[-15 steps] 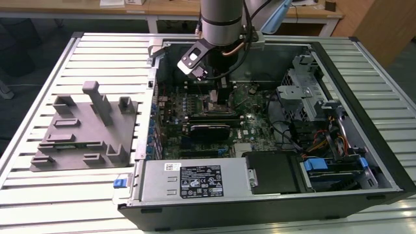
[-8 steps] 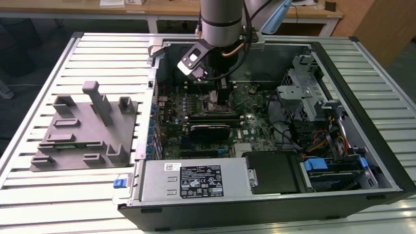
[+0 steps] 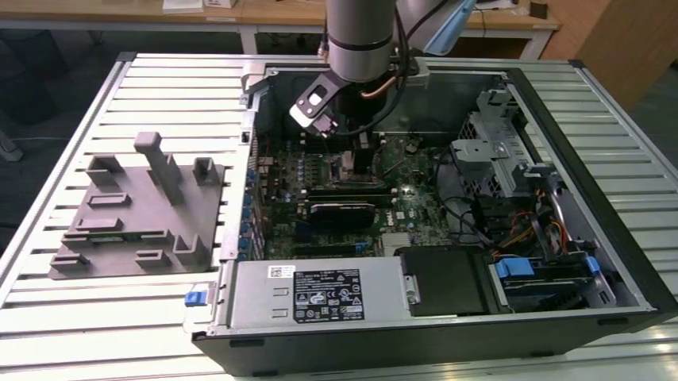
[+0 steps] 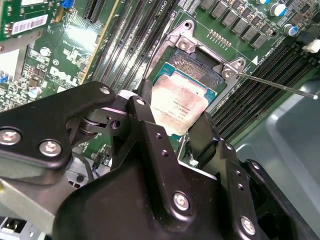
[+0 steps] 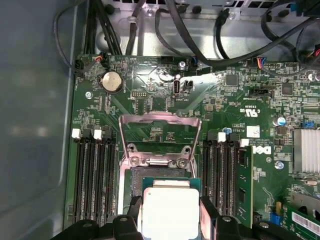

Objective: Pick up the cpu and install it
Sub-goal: 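Place the cpu into insertion slot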

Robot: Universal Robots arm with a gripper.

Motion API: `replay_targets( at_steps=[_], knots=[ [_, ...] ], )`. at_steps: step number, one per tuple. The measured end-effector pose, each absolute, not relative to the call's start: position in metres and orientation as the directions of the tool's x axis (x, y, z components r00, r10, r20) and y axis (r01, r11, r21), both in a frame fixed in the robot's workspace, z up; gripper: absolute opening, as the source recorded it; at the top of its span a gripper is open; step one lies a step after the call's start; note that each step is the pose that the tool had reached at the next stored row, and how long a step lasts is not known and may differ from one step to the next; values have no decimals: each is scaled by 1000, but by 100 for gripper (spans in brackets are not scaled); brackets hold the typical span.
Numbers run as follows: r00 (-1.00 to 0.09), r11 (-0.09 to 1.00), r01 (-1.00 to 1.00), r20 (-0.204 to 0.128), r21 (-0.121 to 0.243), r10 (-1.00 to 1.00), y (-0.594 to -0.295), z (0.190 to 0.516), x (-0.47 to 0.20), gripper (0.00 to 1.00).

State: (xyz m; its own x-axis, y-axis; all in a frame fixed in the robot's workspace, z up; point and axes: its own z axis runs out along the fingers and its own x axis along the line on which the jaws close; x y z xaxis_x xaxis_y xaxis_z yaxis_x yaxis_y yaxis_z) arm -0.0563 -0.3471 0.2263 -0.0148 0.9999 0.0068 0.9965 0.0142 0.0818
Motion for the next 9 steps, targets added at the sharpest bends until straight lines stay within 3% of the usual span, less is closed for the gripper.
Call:
replay_targets(
  at_steps=[9],
  knots=[
    [-11, 11, 997, 7, 82, 1000, -344, 218, -58, 54]
  ],
)
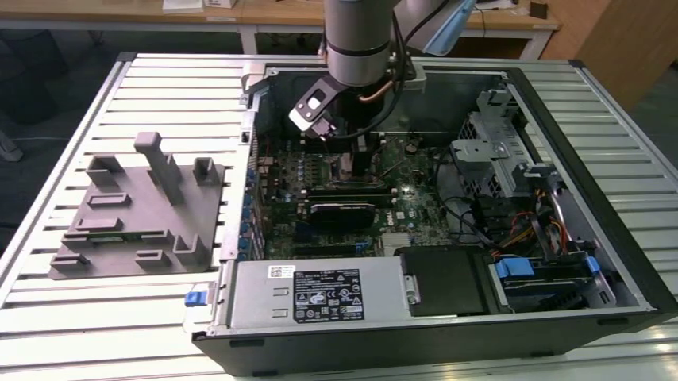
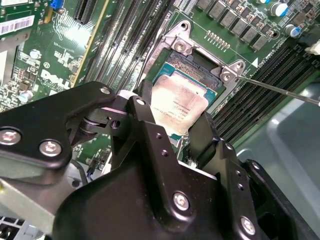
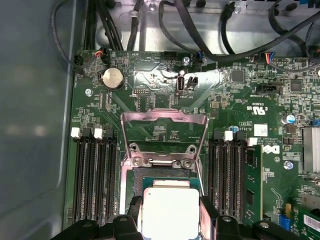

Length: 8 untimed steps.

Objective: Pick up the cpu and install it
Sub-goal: 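Place the cpu into insertion slot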

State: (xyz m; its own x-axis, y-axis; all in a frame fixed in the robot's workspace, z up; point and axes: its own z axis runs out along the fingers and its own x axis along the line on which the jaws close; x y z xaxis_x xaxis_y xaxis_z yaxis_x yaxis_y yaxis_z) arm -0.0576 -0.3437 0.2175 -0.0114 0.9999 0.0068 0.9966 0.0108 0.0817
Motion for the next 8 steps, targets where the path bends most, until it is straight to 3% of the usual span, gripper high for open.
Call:
replay_targets(
  at_steps=[8],
  knots=[
    [-8, 7, 997, 7, 82, 1000, -342, 210, -58, 54]
  ],
)
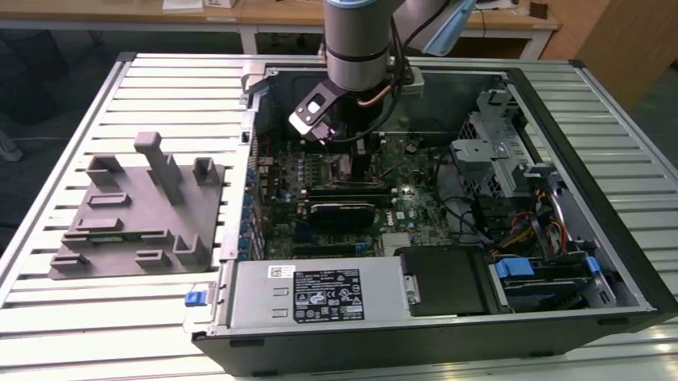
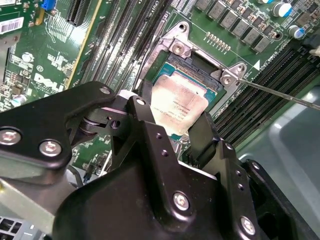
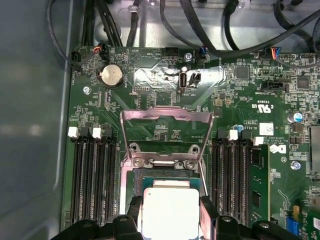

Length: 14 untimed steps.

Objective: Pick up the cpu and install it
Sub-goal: 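Place the cpu into insertion slot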

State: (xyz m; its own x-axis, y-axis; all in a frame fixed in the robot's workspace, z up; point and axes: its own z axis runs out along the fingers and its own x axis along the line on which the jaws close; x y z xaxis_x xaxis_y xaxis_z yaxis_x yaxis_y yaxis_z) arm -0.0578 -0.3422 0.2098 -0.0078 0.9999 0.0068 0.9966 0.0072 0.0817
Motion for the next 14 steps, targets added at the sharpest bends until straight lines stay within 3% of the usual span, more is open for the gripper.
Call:
replay_targets(
  at_steps=[14],
  knots=[
    [-7, 7, 997, 7, 82, 1000, -342, 206, -58, 54]
  ],
)
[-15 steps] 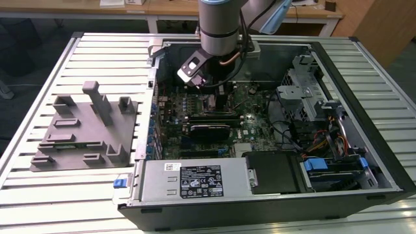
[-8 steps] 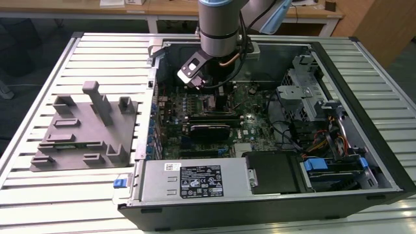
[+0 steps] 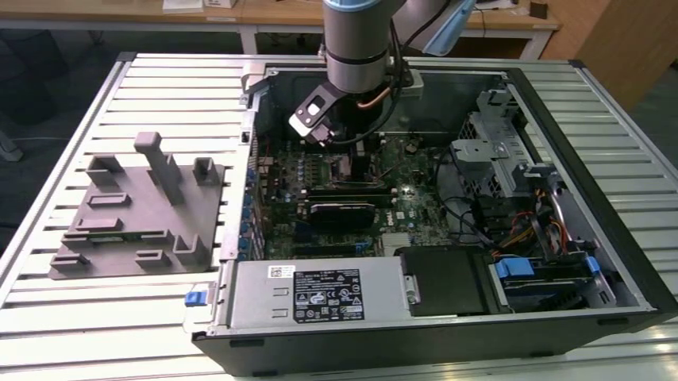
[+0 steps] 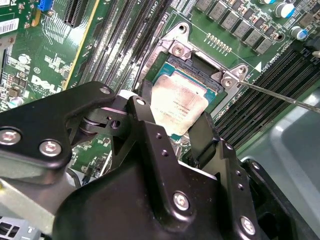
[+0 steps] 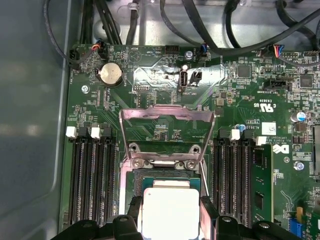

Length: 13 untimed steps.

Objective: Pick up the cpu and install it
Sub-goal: 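Place the cpu into insertion slot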

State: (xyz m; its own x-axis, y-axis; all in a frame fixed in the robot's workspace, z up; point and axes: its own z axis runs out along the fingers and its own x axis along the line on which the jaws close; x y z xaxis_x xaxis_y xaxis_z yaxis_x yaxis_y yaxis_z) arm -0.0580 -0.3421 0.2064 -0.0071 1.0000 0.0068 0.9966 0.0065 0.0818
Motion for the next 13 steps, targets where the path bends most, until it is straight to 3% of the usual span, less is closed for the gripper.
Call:
replay_targets(
  at_steps=[13],
  knots=[
    [-4, 3, 997, 7, 82, 1000, -341, 202, -59, 54]
  ],
)
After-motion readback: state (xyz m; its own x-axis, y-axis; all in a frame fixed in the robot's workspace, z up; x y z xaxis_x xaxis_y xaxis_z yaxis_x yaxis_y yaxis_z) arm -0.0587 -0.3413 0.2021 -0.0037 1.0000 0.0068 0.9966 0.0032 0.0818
